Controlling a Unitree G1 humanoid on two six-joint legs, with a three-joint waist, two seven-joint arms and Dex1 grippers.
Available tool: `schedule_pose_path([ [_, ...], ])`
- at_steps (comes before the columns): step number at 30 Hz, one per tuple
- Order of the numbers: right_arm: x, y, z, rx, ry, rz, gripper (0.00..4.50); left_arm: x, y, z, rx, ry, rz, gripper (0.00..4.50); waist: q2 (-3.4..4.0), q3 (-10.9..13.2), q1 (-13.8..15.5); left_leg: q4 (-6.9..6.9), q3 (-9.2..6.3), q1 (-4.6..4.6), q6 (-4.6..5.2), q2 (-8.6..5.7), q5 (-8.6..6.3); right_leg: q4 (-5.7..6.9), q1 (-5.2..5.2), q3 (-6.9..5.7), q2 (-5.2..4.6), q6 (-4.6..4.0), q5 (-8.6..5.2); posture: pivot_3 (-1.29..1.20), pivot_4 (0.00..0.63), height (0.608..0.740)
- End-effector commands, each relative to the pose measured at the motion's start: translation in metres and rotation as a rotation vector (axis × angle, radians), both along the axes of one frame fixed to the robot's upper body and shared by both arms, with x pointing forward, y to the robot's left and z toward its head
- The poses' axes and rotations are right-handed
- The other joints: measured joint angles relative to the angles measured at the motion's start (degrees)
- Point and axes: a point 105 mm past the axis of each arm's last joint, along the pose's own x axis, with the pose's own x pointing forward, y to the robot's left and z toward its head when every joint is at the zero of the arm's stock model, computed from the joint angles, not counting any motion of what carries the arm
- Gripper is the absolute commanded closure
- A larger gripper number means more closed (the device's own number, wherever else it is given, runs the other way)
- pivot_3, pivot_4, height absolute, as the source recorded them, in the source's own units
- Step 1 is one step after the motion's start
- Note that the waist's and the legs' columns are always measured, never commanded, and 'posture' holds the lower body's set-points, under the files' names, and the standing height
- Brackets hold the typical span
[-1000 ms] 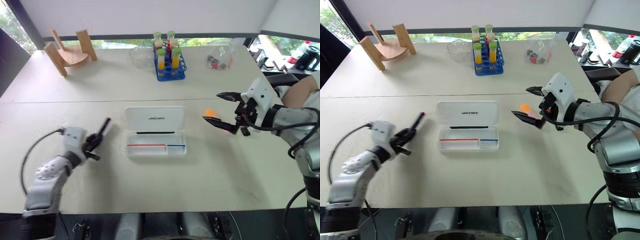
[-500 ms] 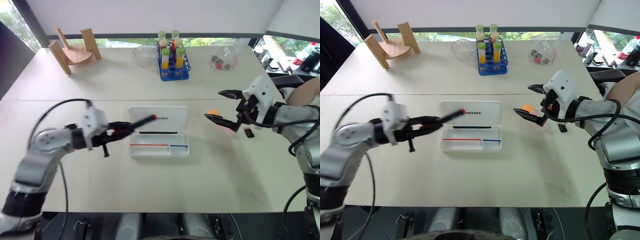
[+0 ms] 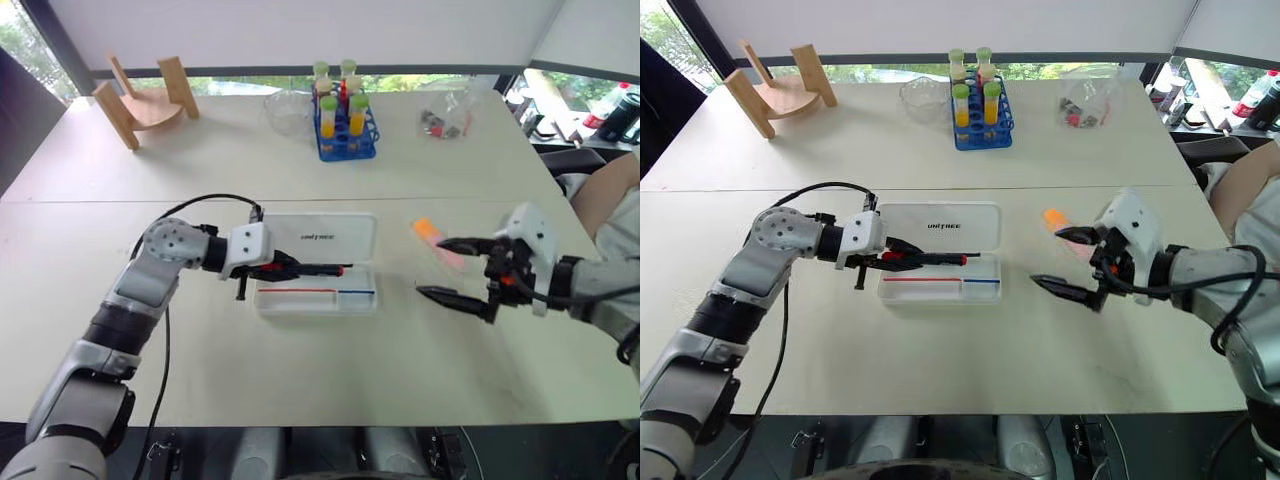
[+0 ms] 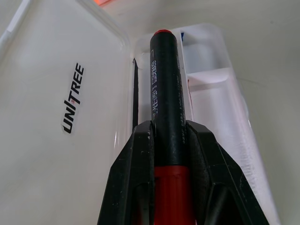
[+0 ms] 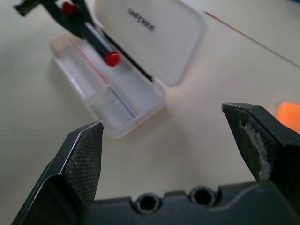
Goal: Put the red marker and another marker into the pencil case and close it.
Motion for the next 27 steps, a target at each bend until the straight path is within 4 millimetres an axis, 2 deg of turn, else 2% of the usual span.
schedule_pose_path([
  [1,-0.011,0.004,0.014,0.007,-0.032,0.052,0.0,0.005,-0.002,0.003,0.013,-0.029,0.0,3.07,0.0,0.0,-0.01,0.0,0.0,0.03,0.0,0.0,0.0,0.01,0.02,0.0,0.0,0.0,0.0,0.0,0.15,0.74],
  [4,-0.014,0.005,0.017,0.02,-0.024,0.068,0.0,0.007,-0.003,0.003,0.006,-0.024,0.014,1.79,-0.01,0.0,0.04,0.0,-0.03,0.04,0.0,0.01,0.0,0.02,0.03,-0.01,0.02,0.0,0.0,0.0,0.15,0.74],
  [7,-0.012,0.004,0.019,0.023,-0.031,0.057,0.0,0.008,-0.003,0.007,-0.015,-0.026,0.033,0.28,-0.01,0.0,0.12,0.0,-0.03,0.03,0.0,0.01,0.0,0.02,0.03,-0.01,0.01,0.0,0.0,0.0,0.15,0.74],
  [8,-0.008,0.002,0.019,0.016,-0.038,0.037,0.0,0.007,-0.002,0.011,-0.035,-0.022,0.044,0.06,-0.01,0.01,0.12,0.0,-0.04,0.03,0.0,0.01,0.0,0.02,0.03,-0.01,0.01,0.0,0.0,0.0,0.15,0.74],
  [9,-0.003,-0.002,0.018,0.006,-0.045,0.01,0.0,0.006,-0.002,0.016,-0.061,-0.014,0.053,0.06,-0.01,0.01,0.1,0.0,-0.04,0.03,0.0,0.01,0.0,0.02,0.02,-0.01,0.01,0.0,0.0,0.0,0.15,0.74],
  [11,0.015,-0.015,0.011,-0.052,-0.069,-0.101,0.0,-0.004,0.003,0.038,-0.175,0.042,0.071,0.06,-0.06,0.03,-0.21,0.01,-0.04,0.03,0.0,0.02,0.0,0.04,0.02,-0.01,0.01,0.0,0.0,0.0,0.15,0.74],
  [14,0.041,-0.029,-0.004,-0.101,-0.055,-0.238,0.0,-0.029,0.02,0.064,-0.277,0.139,0.087,0.06,-0.1,0.06,-0.93,0.0,-0.02,0.03,0.0,0.08,0.0,0.09,-0.06,0.02,0.02,0.0,-0.01,0.0,0.15,0.74],
  [17,0.065,-0.035,-0.019,-0.087,-0.001,-0.345,0.0,-0.052,0.037,0.073,-0.305,0.19,0.133,0.06,-0.07,0.06,-1.8,-0.1,-0.07,0.04,-0.01,0.14,0.01,0.15,-0.12,0.05,0.04,-0.03,-0.02,0.0,0.15,0.74],
  [21,0.095,-0.034,-0.043,-0.084,0.083,-0.407,0.0,-0.078,0.053,0.075,-0.312,0.25,0.203,0.06,-0.07,0.1,-1.91,-0.06,-0.06,0.06,-0.03,0.15,0.02,0.19,-0.14,0.09,0.02,-0.03,-0.02,0.0,0.15,0.74],
  [24,0.109,-0.033,-0.053,-0.099,0.115,-0.416,0.0,-0.088,0.056,0.075,-0.313,0.267,0.235,0.06,-0.09,0.16,-1.36,-0.04,-0.05,0.06,-0.03,0.14,0.02,0.21,-0.16,0.12,0.0,-0.03,-0.01,0.0,0.15,0.74],
  [27,0.123,-0.042,-0.067,-0.172,0.13,-0.45,0.89,-0.091,0.058,0.077,-0.332,0.239,0.282,0.0,-0.09,0.16,-1.04,-0.04,-0.02,0.0,-0.03,0.09,0.02,0.2,-0.16,0.08,-0.02,-0.03,-0.02,0.0,0.15,0.74],
])
